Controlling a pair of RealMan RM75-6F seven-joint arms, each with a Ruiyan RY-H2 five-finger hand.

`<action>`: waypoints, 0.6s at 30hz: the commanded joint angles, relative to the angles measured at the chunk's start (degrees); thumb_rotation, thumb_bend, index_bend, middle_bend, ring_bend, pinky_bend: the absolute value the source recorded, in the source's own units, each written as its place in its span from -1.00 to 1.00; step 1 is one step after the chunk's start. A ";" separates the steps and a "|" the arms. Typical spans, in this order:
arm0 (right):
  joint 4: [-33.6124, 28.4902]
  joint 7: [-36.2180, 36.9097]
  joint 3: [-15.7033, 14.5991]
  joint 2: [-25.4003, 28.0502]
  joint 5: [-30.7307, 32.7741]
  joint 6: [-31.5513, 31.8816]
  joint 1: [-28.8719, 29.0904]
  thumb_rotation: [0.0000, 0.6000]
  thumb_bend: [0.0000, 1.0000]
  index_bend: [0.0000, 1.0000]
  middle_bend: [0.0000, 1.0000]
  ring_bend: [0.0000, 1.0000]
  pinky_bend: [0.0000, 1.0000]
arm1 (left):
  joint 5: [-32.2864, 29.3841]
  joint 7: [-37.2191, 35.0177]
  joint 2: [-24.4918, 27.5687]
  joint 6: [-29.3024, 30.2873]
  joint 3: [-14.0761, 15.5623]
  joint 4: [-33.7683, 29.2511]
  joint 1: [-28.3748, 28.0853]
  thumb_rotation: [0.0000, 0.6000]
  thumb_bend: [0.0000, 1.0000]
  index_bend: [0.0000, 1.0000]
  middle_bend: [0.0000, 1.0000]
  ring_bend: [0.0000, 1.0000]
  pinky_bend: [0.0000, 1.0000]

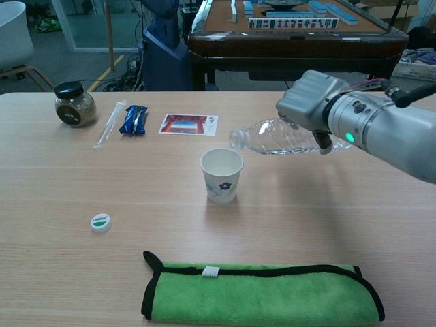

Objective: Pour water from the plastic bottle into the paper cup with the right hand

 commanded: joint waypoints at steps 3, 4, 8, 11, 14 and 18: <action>5.31 14.09 -1.13 -0.66 -9.31 -3.85 -5.67 1.00 -0.32 0.15 0.25 -0.02 0.04 | 0.49 0.13 -0.22 0.22 0.14 0.19 0.00 1.00 -0.54 -0.26 -0.34 -0.37 0.01; 5.83 16.23 -1.01 -0.74 -10.47 -4.25 -6.32 1.00 -0.32 0.15 0.25 -0.02 0.04 | 0.58 0.16 -0.25 0.28 0.16 0.24 0.01 1.00 -0.54 -0.26 -0.34 -0.37 0.01; 8.41 26.49 -0.18 -1.01 -16.31 -5.78 -9.06 1.00 -0.32 0.15 0.25 -0.02 0.04 | 0.45 0.15 -0.37 0.26 0.12 0.45 0.01 1.00 -0.54 -0.26 -0.34 -0.37 0.01; 9.97 32.86 0.48 -1.03 -20.10 -6.28 -10.72 1.00 -0.32 0.15 0.25 -0.02 0.04 | 0.26 0.22 -0.44 0.07 0.13 0.61 -0.01 1.00 -0.54 -0.26 -0.34 -0.37 0.01; 11.09 38.53 1.03 -0.91 -23.49 -6.34 -12.18 1.00 -0.32 0.15 0.25 -0.02 0.04 | 0.19 0.28 -0.53 0.00 0.14 0.72 -0.03 1.00 -0.54 -0.26 -0.34 -0.37 0.01; 13.58 47.59 1.16 -1.01 -29.96 -5.50 -14.45 1.00 -0.32 0.15 0.25 -0.02 0.04 | 0.14 0.41 -0.71 -0.31 0.22 0.95 -0.14 1.00 -0.54 -0.26 -0.34 -0.37 0.01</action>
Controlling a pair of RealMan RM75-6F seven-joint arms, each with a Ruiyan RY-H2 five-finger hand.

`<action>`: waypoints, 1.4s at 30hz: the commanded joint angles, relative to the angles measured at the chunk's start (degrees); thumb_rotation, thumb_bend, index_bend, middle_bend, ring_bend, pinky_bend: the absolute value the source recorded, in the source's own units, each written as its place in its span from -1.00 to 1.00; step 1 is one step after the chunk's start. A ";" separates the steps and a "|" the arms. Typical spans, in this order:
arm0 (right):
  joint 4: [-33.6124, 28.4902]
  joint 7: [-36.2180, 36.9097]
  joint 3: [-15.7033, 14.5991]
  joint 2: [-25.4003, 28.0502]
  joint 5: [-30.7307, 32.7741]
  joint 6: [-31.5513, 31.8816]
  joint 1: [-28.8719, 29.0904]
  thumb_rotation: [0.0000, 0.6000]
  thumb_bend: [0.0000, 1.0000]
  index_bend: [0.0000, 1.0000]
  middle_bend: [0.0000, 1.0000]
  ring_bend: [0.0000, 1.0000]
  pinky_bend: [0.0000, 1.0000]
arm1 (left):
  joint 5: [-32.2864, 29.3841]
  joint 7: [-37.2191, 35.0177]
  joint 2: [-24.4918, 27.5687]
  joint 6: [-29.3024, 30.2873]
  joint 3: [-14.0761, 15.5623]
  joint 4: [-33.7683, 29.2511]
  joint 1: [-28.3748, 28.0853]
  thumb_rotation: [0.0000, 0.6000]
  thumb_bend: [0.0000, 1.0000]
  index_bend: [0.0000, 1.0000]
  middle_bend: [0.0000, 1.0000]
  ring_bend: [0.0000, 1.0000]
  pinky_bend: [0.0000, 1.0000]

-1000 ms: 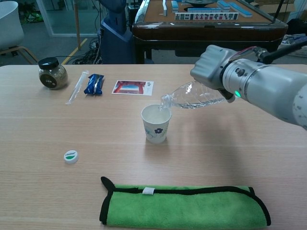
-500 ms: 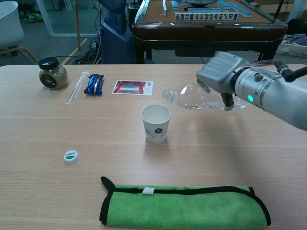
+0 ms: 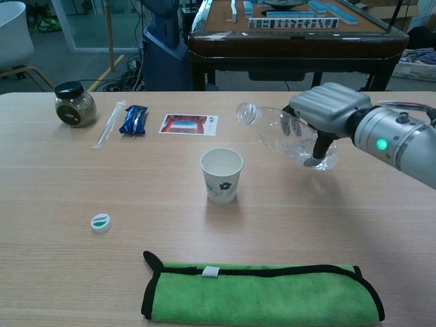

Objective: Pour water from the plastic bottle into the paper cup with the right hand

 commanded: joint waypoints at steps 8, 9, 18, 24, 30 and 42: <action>8.59 24.89 0.99 -1.56 -15.02 1.92 -6.88 1.00 -0.34 0.15 0.25 -0.02 0.04 | -0.01 0.31 -0.40 -0.42 0.17 0.42 -0.17 1.00 -0.54 -0.26 -0.34 -0.37 0.01; 9.34 27.26 1.00 -1.75 -15.68 1.61 -7.41 1.00 -0.34 0.15 0.25 -0.02 0.04 | -0.03 0.36 -0.42 -0.49 0.19 0.45 -0.19 1.00 -0.54 -0.26 -0.34 -0.37 0.01; 16.86 44.58 1.37 -4.28 -20.37 0.61 -10.83 1.00 -0.34 0.15 0.25 -0.02 0.04 | -0.43 0.73 -0.51 -0.88 0.26 0.44 -0.23 1.00 -0.54 -0.26 -0.34 -0.37 0.01; 21.26 52.86 2.08 -6.02 -22.06 0.14 -12.42 1.00 -0.34 0.15 0.24 -0.02 0.04 | -0.52 1.18 -0.57 -1.34 0.47 0.37 -0.34 1.00 -0.54 -0.26 -0.34 -0.37 0.01; 24.32 60.23 3.12 -7.45 -23.28 0.05 -13.60 1.00 -0.34 0.15 0.23 -0.02 0.04 | -0.66 1.32 -0.53 -1.41 0.49 0.25 -0.33 1.00 -0.54 -0.26 -0.34 -0.37 0.01; 28.07 65.93 4.49 -9.92 -24.69 -1.49 -14.27 1.00 -0.34 0.15 0.23 -0.02 0.04 | -0.31 0.80 -0.49 -1.31 0.63 0.21 -0.32 1.00 -0.54 -0.25 -0.34 -0.37 0.01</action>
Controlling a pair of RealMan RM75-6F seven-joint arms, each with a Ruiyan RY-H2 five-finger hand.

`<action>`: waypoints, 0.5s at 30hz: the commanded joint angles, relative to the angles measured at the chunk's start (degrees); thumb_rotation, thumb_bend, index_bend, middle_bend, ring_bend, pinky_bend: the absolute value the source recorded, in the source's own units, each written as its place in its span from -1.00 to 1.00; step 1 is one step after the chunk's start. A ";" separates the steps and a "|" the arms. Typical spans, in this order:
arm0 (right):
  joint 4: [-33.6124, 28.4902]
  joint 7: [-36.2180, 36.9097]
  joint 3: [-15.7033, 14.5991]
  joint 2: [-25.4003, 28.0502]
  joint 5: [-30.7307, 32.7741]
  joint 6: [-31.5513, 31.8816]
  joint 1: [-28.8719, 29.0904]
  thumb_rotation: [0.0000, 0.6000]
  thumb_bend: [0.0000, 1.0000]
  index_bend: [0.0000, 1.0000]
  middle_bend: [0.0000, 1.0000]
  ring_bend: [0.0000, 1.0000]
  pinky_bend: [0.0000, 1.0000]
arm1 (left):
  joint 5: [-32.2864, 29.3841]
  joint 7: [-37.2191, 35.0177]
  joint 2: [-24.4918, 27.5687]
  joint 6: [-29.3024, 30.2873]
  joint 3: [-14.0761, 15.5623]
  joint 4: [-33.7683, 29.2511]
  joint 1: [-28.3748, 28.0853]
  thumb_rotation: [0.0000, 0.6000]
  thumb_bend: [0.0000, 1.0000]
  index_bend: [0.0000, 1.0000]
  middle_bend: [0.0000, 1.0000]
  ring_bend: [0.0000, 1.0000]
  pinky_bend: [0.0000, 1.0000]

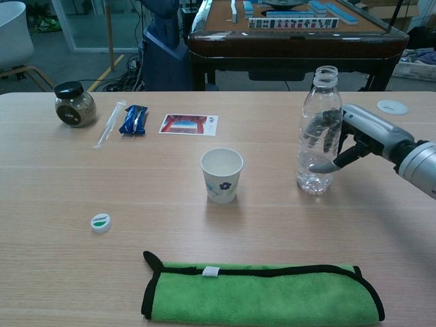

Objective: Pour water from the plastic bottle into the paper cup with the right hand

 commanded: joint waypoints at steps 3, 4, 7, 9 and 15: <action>1.40 2.43 0.72 -1.46 -0.82 0.47 -0.37 1.00 -0.34 0.15 0.23 -0.02 0.04 | 0.32 -0.22 0.05 0.17 0.06 0.00 0.01 1.00 -0.54 -0.25 -0.34 -0.37 0.01; 1.71 2.81 0.79 -1.71 -0.98 0.60 -0.42 1.00 -0.34 0.15 0.23 -0.02 0.04 | 0.36 -0.25 0.07 0.20 0.07 -0.01 0.02 1.00 -0.54 -0.25 -0.34 -0.37 0.01; 3.04 3.97 1.06 -2.61 -1.53 1.46 -0.69 1.00 -0.36 0.15 0.23 -0.02 0.04 | 0.35 -0.38 0.10 0.24 0.06 0.01 0.05 1.00 -0.54 -0.25 -0.34 -0.37 0.01; 4.08 4.71 1.12 -3.05 -1.98 1.89 -0.81 1.00 -0.44 0.15 0.23 -0.02 0.04 | 0.35 -0.40 0.11 0.23 0.06 0.04 0.04 1.00 -0.54 -0.25 -0.34 -0.37 0.01; 6.02 6.10 1.00 -3.55 -2.93 1.90 -0.97 1.00 -0.60 0.15 0.18 -0.03 0.04 | 0.35 -0.35 0.06 0.13 0.11 0.08 0.01 1.00 -0.54 -0.25 -0.34 -0.37 0.01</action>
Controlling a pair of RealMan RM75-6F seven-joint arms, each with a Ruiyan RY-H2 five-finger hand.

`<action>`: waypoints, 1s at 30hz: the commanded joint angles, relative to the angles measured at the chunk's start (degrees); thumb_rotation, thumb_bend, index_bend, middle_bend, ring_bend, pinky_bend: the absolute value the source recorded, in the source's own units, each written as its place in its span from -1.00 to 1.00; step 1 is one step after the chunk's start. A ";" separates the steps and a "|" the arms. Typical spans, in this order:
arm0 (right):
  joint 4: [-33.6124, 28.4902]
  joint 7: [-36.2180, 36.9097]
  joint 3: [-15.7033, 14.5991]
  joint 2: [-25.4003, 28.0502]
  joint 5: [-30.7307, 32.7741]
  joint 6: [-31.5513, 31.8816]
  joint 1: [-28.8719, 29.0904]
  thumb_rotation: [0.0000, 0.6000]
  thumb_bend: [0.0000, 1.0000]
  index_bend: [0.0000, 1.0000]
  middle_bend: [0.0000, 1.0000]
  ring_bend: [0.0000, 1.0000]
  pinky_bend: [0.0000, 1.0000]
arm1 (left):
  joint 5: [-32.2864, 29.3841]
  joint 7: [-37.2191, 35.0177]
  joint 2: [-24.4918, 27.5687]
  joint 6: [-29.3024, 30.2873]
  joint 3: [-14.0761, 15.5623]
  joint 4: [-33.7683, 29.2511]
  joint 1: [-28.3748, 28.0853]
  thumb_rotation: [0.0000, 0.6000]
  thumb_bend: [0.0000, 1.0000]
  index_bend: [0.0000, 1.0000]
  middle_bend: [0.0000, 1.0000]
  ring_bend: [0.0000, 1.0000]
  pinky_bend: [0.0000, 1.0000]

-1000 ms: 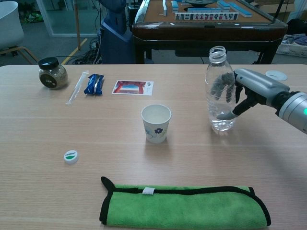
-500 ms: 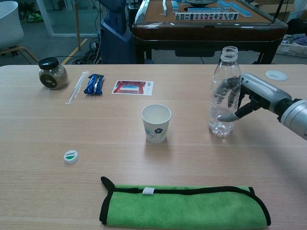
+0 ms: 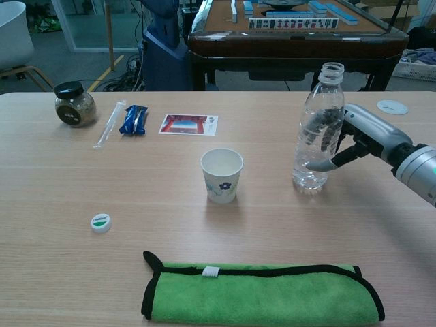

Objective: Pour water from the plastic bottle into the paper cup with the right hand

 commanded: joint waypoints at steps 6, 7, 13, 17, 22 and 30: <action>0.40 0.57 -0.59 0.40 -1.03 -1.40 0.01 1.00 -0.66 0.13 0.05 -0.14 0.04 | 0.06 0.17 -0.06 0.02 0.04 0.01 0.00 1.00 -0.54 -0.25 -0.34 -0.37 0.01; 0.37 0.54 -0.69 0.51 -1.15 -1.56 0.00 1.00 -0.68 0.11 0.02 -0.16 0.04 | 0.04 0.15 -0.06 0.03 0.03 0.01 0.01 1.00 -0.54 -0.25 -0.34 -0.37 0.01; 0.05 0.58 -0.96 1.12 -1.74 -1.96 -0.12 1.00 -0.84 -0.09 -0.18 -0.33 0.03 | 0.11 -0.03 -0.03 0.03 0.03 0.08 -0.02 1.00 -0.54 -0.25 -0.34 -0.37 0.01; -0.61 0.38 -1.23 1.92 -2.19 -2.07 -0.25 1.00 -0.99 -0.34 -0.34 -0.49 -0.08 | 0.16 -0.09 -0.04 0.05 0.04 0.14 -0.03 1.00 -0.54 -0.25 -0.34 -0.37 0.01; -1.88 -0.72 -1.32 3.17 -2.54 -1.65 -0.59 1.00 -1.00 -0.46 -0.48 -0.60 -0.20 | 0.21 0.12 -0.15 -0.03 0.10 0.24 -0.06 1.00 -0.54 -0.25 -0.34 -0.37 0.01; -6.28 -4.00 -1.17 6.84 -2.68 -0.45 -1.58 1.00 -1.00 -0.56 -0.56 -0.67 -0.26 | 0.08 0.48 -0.34 -0.26 0.14 0.39 -0.14 1.00 -0.54 -0.25 -0.34 -0.37 0.01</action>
